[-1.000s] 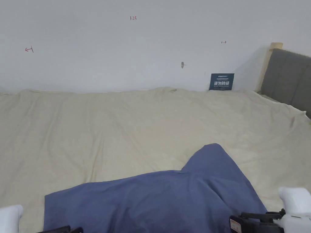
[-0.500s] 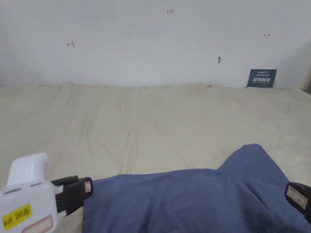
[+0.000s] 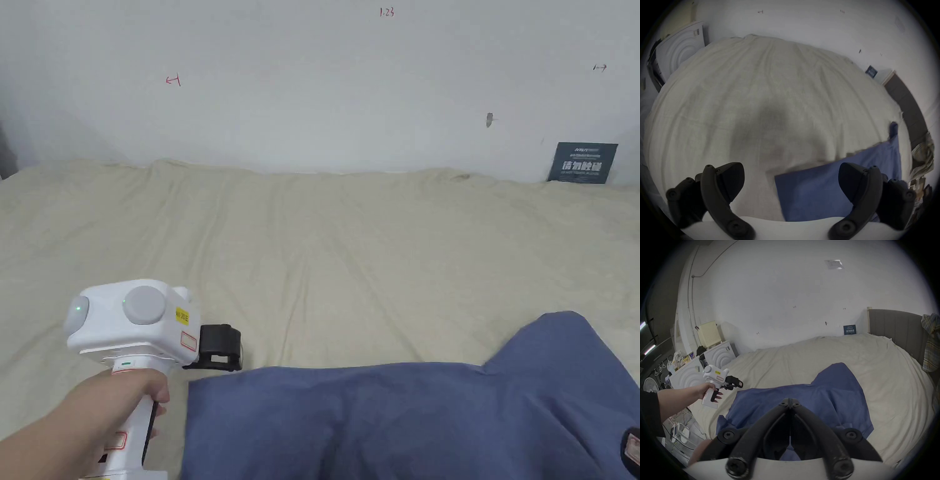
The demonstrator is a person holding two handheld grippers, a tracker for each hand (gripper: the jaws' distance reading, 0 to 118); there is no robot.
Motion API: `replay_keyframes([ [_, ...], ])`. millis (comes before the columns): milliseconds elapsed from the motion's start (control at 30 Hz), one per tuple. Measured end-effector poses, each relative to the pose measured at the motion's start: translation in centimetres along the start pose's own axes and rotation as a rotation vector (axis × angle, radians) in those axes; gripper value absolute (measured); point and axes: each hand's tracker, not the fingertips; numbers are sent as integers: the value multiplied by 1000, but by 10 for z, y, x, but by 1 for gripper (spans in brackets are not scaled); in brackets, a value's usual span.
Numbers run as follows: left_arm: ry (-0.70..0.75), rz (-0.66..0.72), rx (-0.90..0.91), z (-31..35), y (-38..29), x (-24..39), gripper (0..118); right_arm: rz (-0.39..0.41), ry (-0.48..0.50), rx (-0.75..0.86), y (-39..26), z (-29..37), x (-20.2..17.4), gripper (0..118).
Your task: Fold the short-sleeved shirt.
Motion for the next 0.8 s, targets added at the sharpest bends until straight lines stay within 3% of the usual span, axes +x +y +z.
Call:
replay_keyframes([
  [133,37,-48,-83,-33,-6,4,108,-34,0,-23,-3,-7,8,0],
  [233,118,-203,-41,-32,-19,20,98,-73,8,-33,-6,-12,14,0],
  [333,100,-212,0,-20,-32,30,92,-101,15,-45,-8,-18,17,0],
  [433,72,-209,16,-13,-39,38,50,-112,17,-50,-10,-20,18,0],
  [467,89,-245,30,-11,-41,39,22,-114,13,-51,-10,-20,19,0],
  [500,69,-254,32,-11,-42,39,6,-116,10,-52,-10,-19,19,0],
  [667,18,-191,55,-3,-38,31,5,-121,-2,-16,0,-14,30,0],
  [800,-7,-168,109,12,-34,32,5,-92,-50,69,51,-26,55,0],
])
